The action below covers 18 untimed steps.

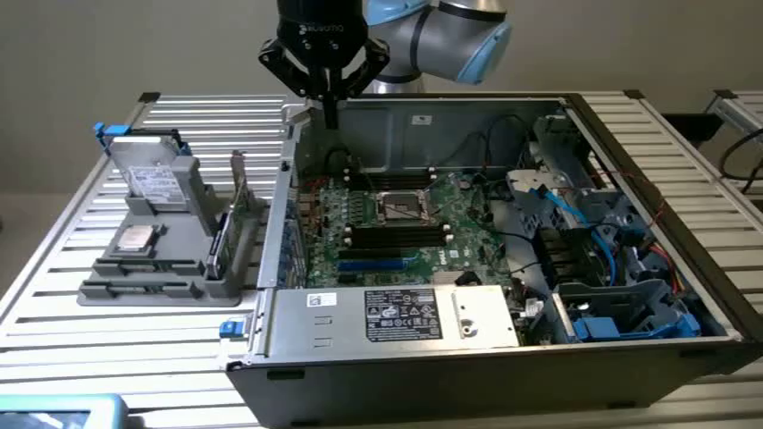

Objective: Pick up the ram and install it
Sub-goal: 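Reach for the ram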

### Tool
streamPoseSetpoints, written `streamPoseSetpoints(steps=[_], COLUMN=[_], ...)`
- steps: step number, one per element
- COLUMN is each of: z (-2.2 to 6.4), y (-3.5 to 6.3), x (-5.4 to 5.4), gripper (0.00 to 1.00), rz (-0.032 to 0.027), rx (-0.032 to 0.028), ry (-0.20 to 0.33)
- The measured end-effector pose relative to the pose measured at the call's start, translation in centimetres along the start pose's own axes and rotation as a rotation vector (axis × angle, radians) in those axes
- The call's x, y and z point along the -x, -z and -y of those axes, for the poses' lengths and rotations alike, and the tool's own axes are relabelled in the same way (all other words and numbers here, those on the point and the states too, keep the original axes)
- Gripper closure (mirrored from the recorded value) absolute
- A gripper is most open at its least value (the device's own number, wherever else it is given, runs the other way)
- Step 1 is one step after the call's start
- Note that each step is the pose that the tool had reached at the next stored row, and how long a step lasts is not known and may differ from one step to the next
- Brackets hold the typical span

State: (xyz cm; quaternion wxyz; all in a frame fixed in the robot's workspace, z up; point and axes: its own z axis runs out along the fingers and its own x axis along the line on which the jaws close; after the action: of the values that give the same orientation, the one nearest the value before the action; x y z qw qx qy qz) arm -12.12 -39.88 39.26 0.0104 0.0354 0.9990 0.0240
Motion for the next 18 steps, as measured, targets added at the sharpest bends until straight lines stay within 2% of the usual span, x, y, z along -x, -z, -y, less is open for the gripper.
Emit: streamPoseSetpoints(steps=[12,18], z=[0.01,0.6], y=[0.0,-0.01], x=[-0.02,-0.46], gripper=[0.89,0.89], rz=[-0.0001,0.0001], rx=[-0.0001,-0.0001], ry=[0.0,-0.001])
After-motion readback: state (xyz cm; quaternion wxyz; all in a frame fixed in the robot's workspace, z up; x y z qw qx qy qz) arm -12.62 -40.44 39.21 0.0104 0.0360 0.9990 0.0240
